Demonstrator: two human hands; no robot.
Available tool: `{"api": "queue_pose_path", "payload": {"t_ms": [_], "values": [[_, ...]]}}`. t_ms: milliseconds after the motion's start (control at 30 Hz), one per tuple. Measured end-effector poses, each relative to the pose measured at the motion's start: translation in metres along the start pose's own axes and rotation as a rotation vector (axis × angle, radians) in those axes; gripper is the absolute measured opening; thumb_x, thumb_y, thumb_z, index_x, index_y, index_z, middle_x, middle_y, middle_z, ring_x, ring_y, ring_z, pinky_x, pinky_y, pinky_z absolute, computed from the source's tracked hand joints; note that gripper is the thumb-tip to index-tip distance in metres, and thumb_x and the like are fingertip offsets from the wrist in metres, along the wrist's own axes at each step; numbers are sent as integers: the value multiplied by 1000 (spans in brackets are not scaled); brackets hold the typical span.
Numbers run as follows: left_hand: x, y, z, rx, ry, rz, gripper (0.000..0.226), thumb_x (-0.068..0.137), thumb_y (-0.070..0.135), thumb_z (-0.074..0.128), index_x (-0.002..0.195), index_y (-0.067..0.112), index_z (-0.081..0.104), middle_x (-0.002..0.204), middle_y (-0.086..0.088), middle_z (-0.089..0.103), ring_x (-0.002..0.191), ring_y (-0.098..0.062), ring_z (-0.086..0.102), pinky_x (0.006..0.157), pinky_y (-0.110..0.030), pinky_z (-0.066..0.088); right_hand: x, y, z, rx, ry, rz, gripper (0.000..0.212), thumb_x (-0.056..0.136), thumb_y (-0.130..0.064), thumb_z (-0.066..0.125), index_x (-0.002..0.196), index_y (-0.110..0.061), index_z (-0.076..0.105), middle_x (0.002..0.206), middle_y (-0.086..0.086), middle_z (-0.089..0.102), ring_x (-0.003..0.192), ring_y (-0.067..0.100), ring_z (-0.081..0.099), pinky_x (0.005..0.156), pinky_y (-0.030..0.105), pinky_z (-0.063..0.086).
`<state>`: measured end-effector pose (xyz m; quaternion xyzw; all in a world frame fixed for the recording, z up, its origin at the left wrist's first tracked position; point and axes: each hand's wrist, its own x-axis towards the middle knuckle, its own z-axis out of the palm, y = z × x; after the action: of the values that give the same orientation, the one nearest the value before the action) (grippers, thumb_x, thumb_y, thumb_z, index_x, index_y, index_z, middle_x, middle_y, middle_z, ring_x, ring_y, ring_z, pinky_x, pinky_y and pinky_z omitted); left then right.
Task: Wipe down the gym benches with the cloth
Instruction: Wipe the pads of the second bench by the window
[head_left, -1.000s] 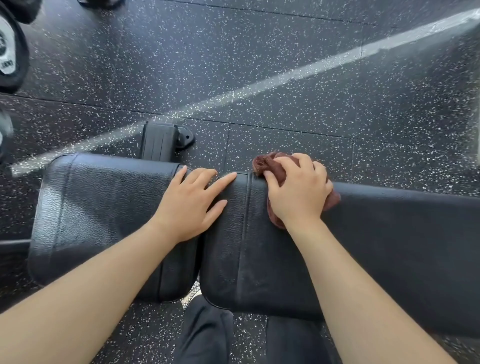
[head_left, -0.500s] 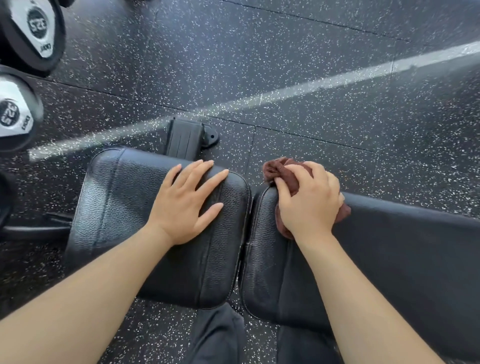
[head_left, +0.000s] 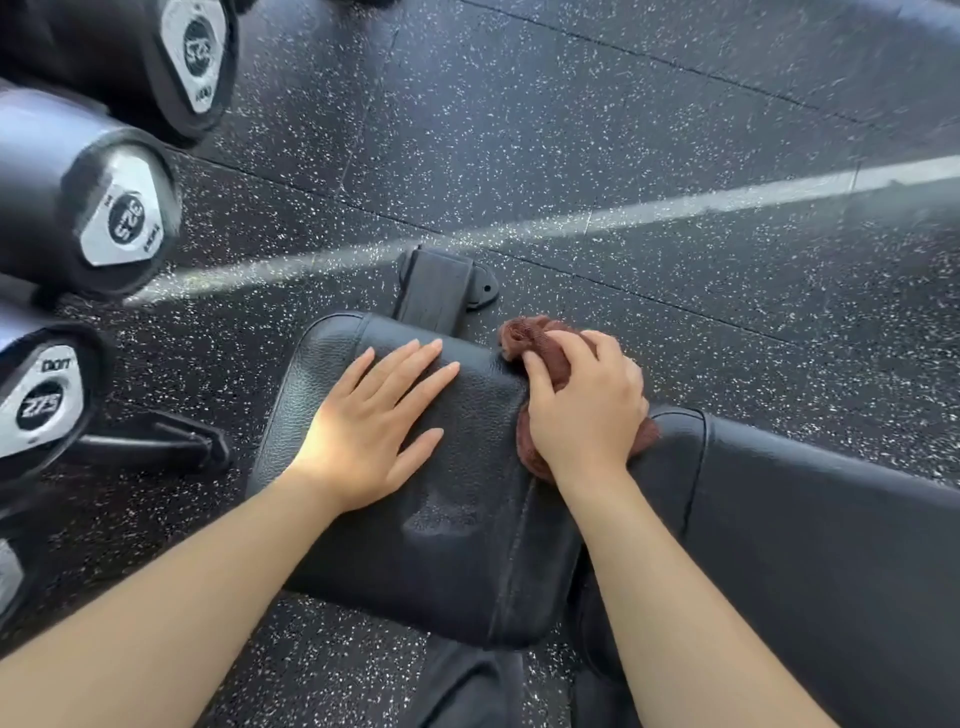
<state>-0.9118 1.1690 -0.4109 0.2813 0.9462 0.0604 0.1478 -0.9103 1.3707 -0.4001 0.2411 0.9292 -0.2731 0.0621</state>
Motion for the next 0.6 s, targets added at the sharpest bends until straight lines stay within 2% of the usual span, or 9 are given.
{"api": "queue_pose_path", "payload": {"t_ms": [200,367,533,600], "values": [[0,-8,2,-61,71,7,57,87,39,39,140,18,39,149,-2,36,137,-20,31,112,-40,20,-1,-6,0,-37,-27,-24,28,85,-42,62,110,-31,65,126,-2,55,115,32,47,95,46,41],[0,-7,0,-52,53,2,57,87,39,39,140,18,39,148,-3,37,137,-22,34,111,-41,21,-28,-4,-1,-76,40,-114,26,82,-35,67,107,-28,67,125,2,57,114,36,49,92,50,42],[-2,-6,3,-14,26,-8,57,90,40,36,143,18,34,151,-3,32,139,-20,28,113,-43,23,12,-29,9,-110,-119,-82,29,87,-45,57,113,-34,62,129,-6,52,117,30,45,94,48,40],[-7,-5,4,-15,23,-28,57,91,40,34,144,19,31,153,-1,27,141,-17,23,114,-41,18,7,-29,7,-107,-132,-88,29,87,-46,57,113,-35,61,130,-6,52,117,30,45,93,49,41]]}}
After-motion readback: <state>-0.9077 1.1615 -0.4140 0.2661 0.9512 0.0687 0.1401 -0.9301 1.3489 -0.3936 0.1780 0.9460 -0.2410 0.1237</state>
